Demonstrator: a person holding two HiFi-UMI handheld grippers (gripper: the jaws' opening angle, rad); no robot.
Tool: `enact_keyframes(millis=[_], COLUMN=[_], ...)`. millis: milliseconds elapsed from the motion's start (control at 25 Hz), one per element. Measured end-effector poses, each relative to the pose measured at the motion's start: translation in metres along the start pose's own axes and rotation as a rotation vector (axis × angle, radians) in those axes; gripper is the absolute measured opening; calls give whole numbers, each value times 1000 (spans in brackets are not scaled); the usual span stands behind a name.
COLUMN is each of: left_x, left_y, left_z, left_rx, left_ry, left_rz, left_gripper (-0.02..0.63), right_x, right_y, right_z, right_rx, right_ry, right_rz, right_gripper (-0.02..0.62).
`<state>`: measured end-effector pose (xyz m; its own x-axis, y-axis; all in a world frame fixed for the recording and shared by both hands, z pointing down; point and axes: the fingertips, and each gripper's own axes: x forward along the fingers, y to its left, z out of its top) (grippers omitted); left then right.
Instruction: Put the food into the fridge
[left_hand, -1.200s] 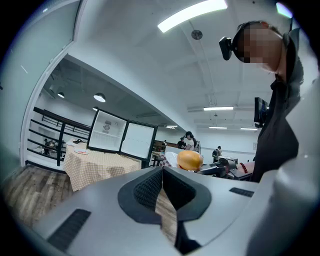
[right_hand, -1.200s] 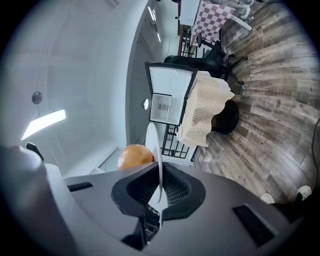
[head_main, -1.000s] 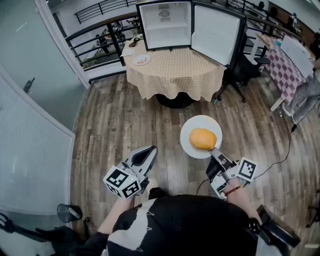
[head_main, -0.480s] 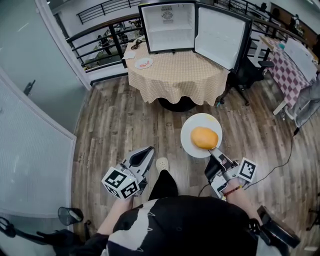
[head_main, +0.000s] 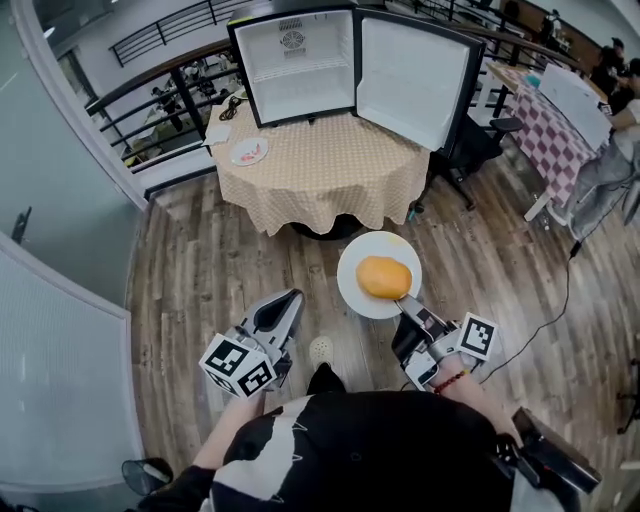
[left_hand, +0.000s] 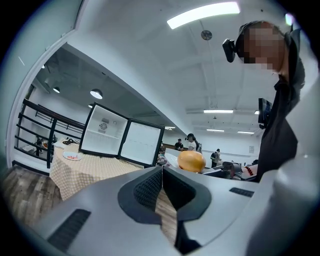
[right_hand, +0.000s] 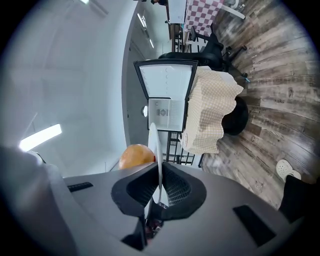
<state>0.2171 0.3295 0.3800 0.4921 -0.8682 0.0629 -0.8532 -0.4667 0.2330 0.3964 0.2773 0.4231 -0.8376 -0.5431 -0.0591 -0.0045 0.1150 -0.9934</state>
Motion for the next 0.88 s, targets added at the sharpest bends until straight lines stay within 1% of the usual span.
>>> enact_keyframes(millis=[120,240,400,520,680,760,880], left_x=[26,48,70,88,108,111,113], left_y=[30,62,111,146,200,210,210], left_z=[13,32,49,61,75,79,78], left_rx=[0,9,9,31,-3,-8,-6], left_ry=[9,16,22,33,36,25,9], left_rz=[-32,-53,-40,-36,-59,-66,-58], left_gripper=[17,17,17,17,17,17,17], right_x=[31,65,107,142,196,204,202], right_y=[-2,3,3,0,-3,-5,-11], right_z=[19,36,59,76,96,99,101], right_rx=[0,2,2,7,12,5,-15], right_ry=[-18,-37,-81,-109,-143,-148,-138], right_rz=[-16,-12,-16,-32,-39,-34,-41], right_gripper=[23,23,23,23,23,23,23])
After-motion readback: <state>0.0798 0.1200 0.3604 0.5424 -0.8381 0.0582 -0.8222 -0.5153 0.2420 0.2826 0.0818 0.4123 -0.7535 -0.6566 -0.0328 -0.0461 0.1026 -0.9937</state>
